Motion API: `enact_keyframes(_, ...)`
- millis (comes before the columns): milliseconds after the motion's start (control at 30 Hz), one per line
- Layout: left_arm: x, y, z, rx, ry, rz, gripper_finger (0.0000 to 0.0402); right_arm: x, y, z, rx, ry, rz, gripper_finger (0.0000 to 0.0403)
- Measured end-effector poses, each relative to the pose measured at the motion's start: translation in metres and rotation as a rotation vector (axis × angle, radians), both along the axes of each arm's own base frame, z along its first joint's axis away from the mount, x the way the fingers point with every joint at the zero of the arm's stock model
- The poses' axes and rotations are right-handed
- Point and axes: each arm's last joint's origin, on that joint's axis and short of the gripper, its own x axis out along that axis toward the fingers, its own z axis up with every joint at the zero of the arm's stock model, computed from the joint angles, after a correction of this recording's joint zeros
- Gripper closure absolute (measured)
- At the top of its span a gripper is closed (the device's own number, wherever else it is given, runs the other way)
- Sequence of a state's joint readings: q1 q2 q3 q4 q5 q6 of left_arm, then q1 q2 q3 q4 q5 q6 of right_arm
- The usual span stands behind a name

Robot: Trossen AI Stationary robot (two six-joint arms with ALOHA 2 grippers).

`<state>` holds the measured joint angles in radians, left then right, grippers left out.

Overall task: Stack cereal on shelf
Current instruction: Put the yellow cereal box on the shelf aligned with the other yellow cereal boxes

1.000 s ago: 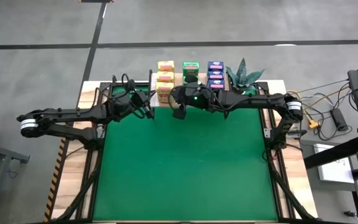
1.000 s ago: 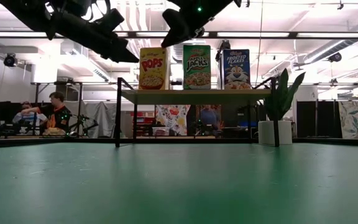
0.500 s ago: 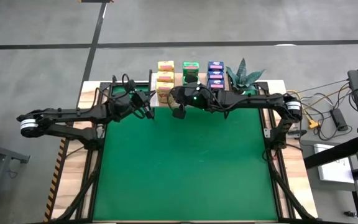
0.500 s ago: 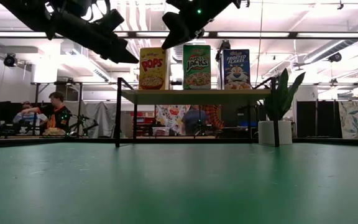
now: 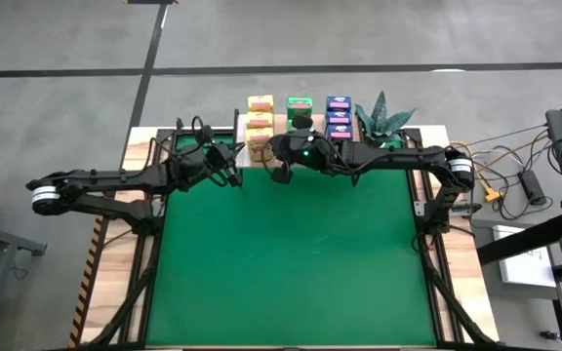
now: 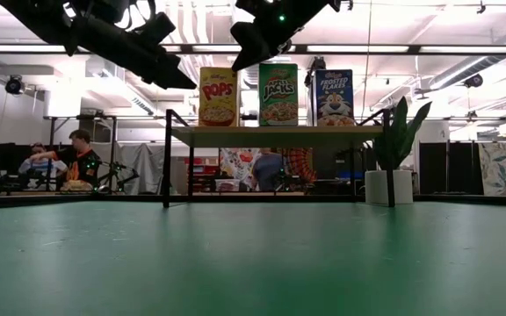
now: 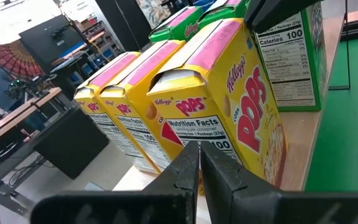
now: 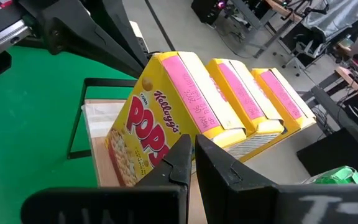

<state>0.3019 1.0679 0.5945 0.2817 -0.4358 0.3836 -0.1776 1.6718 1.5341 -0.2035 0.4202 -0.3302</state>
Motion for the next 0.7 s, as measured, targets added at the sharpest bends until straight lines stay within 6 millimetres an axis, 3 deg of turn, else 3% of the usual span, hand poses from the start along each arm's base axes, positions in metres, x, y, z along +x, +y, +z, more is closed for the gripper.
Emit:
enact_keyframes(300, 0.0, 0.0, 0.0, -0.001, 0.003, 0.0, 0.0402, -0.001, 0.006, 0.004, -0.004, -0.009, 0.015, 0.039)
enact_keyframes(600, -0.006, -0.01, -0.002, -0.008, 0.093, -0.045, 0.0402, -0.005, 0.006, 0.026, 0.01, -0.01, 0.006, 0.039)
enact_keyframes(700, -0.009, -0.017, 0.0, -0.021, 0.091, -0.138, 0.0402, -0.006, 0.007, 0.034, 0.01, -0.009, 0.008, 0.039)
